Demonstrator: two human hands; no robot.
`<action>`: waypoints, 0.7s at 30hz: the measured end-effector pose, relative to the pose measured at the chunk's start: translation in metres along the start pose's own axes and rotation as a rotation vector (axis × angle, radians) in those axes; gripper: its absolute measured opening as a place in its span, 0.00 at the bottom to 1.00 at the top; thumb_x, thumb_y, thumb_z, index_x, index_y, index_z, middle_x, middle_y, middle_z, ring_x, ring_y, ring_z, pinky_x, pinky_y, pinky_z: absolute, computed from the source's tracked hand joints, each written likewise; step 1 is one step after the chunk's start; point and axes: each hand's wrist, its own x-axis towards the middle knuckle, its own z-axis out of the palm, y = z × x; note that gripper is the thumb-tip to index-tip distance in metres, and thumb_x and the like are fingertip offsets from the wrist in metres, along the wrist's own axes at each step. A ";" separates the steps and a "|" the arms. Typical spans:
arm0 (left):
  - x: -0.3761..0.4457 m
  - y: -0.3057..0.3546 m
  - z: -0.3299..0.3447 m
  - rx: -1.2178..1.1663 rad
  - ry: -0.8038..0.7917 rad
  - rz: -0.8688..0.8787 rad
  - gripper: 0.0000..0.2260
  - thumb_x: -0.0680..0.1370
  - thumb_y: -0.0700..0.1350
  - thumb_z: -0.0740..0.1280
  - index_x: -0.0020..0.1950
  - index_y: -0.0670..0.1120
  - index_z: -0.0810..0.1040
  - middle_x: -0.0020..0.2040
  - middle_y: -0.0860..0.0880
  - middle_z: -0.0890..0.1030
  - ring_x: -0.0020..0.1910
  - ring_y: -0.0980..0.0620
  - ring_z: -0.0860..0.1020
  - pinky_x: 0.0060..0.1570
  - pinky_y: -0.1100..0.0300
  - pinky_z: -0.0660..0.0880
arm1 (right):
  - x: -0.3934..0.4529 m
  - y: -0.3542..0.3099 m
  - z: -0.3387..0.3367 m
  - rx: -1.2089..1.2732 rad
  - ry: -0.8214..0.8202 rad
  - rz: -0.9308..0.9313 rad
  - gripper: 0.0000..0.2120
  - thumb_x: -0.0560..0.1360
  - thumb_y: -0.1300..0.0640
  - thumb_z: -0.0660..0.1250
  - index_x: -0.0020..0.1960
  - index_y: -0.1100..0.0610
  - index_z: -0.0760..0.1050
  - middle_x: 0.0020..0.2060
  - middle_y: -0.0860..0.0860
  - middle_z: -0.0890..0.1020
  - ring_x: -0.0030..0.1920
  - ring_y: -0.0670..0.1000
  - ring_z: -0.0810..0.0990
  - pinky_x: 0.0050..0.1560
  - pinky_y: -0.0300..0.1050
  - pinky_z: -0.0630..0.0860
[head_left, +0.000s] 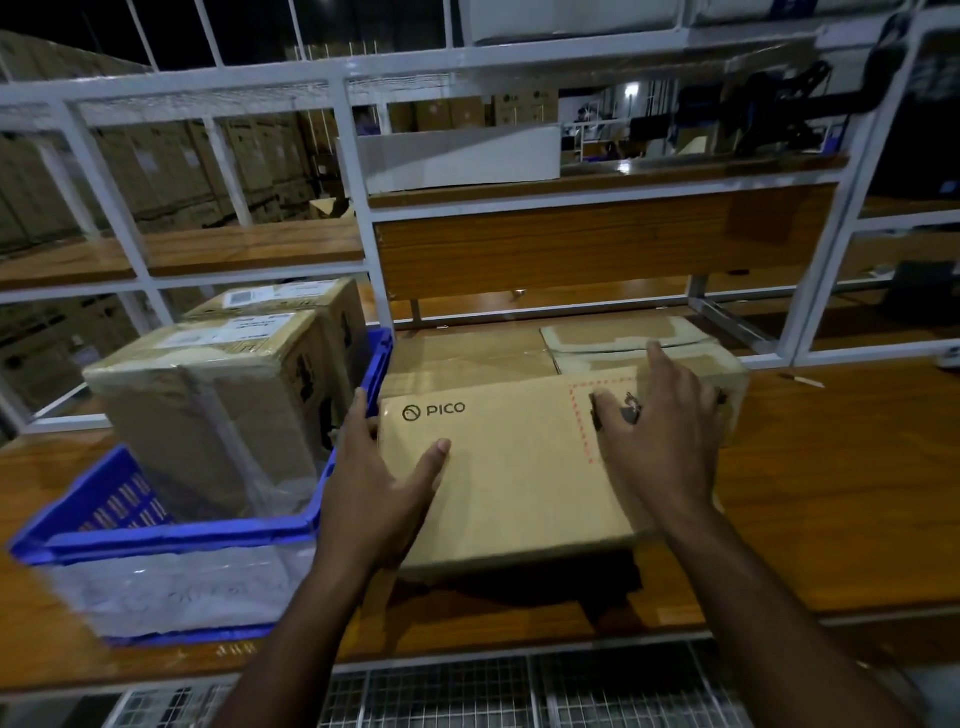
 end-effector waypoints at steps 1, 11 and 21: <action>-0.003 0.001 0.000 -0.007 0.042 0.023 0.46 0.73 0.61 0.73 0.83 0.54 0.49 0.78 0.51 0.63 0.71 0.51 0.69 0.65 0.46 0.72 | -0.002 0.002 -0.001 -0.008 0.048 -0.002 0.34 0.77 0.39 0.64 0.79 0.48 0.59 0.71 0.55 0.69 0.70 0.57 0.64 0.67 0.59 0.66; -0.029 -0.029 0.023 0.091 0.146 0.048 0.15 0.75 0.62 0.69 0.52 0.52 0.79 0.50 0.54 0.72 0.48 0.58 0.75 0.38 0.63 0.70 | -0.039 0.036 0.016 0.042 0.107 0.060 0.18 0.77 0.37 0.60 0.44 0.52 0.74 0.49 0.50 0.69 0.54 0.52 0.67 0.51 0.51 0.72; -0.028 -0.048 0.036 0.354 0.045 0.056 0.13 0.72 0.60 0.74 0.48 0.54 0.80 0.49 0.55 0.75 0.54 0.55 0.74 0.42 0.55 0.78 | -0.052 0.054 0.023 -0.300 -0.181 0.027 0.15 0.75 0.39 0.64 0.49 0.51 0.72 0.50 0.51 0.74 0.54 0.53 0.69 0.51 0.52 0.71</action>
